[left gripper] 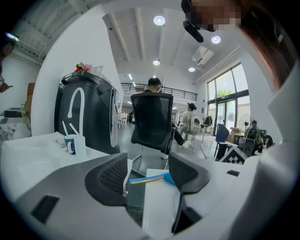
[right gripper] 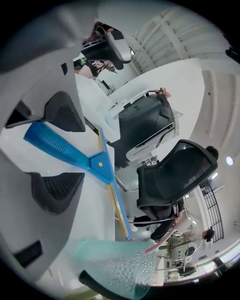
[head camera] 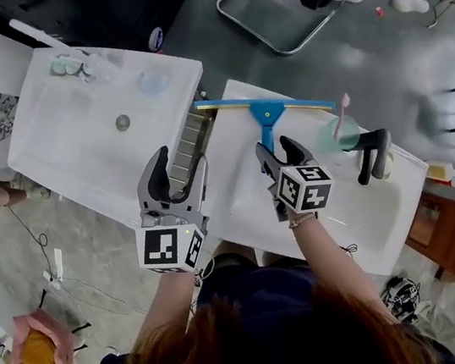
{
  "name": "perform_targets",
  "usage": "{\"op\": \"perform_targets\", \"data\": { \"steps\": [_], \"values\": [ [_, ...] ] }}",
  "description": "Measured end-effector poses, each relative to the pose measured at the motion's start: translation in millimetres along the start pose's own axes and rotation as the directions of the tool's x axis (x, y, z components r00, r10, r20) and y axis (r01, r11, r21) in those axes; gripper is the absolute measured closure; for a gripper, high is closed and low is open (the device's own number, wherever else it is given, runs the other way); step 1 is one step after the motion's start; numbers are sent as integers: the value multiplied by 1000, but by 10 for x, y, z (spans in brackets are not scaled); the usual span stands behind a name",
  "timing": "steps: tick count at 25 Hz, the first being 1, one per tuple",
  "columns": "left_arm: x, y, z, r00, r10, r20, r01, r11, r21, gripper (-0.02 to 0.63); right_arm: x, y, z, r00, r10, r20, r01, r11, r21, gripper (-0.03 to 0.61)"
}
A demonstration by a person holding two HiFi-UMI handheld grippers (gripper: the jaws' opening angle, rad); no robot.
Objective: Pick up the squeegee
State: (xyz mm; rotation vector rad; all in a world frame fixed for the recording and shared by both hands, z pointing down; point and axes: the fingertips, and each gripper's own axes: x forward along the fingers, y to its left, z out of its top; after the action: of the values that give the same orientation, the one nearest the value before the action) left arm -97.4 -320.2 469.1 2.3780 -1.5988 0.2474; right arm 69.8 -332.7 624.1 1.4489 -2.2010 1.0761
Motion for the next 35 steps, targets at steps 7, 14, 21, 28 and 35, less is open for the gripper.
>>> {"op": "perform_targets", "data": {
  "steps": [7,14,21,28,35],
  "values": [
    [14,-10,-36,1000,-10,-7,10,1000,-3,348,166,-11,-199,996,-51,-69,53,998,26,288],
    [-45,86,-77,1000,7,-15,-7,1000,-11,350,273,-7,-294,993,1,-117,13,993,119,320],
    [-108,130,-77,1000,21,-9,-21,1000,-19,350,250,-86,-283,995,44,-90,-24,976,215,397],
    [-157,181,-36,999,36,6,-36,999,-22,350,115,-86,-201,999,51,-17,-47,985,167,419],
    [-232,199,95,998,49,40,-48,999,-14,350,-81,-3,167,995,73,65,-80,990,114,419]
  ]
}}
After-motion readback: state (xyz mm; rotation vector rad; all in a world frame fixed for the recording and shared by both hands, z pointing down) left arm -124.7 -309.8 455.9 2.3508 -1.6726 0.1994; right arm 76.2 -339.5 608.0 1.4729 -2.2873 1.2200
